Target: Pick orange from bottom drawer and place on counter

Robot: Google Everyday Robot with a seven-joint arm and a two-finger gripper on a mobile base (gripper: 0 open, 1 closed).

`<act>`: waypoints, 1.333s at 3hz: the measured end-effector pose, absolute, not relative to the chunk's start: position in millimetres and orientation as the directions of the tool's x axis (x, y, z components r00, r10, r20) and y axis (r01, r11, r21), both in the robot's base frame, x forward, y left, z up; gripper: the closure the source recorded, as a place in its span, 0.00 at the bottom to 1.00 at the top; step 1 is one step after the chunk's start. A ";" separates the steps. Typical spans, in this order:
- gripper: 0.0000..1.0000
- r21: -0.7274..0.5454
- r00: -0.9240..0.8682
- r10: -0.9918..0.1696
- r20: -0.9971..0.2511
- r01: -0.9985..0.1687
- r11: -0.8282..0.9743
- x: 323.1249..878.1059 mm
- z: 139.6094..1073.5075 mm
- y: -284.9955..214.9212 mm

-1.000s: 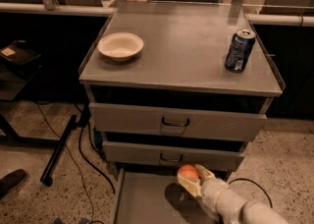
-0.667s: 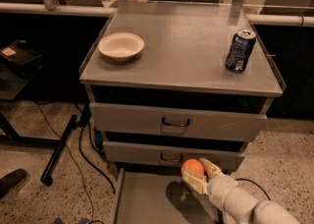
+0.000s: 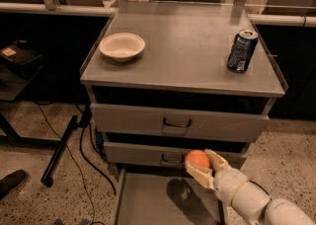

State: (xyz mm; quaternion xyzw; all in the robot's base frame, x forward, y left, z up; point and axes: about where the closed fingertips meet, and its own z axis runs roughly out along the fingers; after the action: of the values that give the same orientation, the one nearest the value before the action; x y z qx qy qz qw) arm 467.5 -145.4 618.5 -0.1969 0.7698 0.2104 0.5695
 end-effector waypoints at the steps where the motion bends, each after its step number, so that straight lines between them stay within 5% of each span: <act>1: 1.00 0.059 -0.223 -0.074 -0.972 -0.536 0.842 475.4 647.8 -148.2; 4: 1.00 -0.193 0.023 -0.218 -0.976 -0.560 0.806 515.3 793.6 -141.7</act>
Offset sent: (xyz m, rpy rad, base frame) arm 0.0380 -0.0066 0.1374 -0.1167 -0.2222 -0.0010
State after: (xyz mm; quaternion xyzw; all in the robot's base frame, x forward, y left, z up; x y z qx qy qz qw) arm 515.3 -141.7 793.6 -0.2833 0.6866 0.1301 0.6568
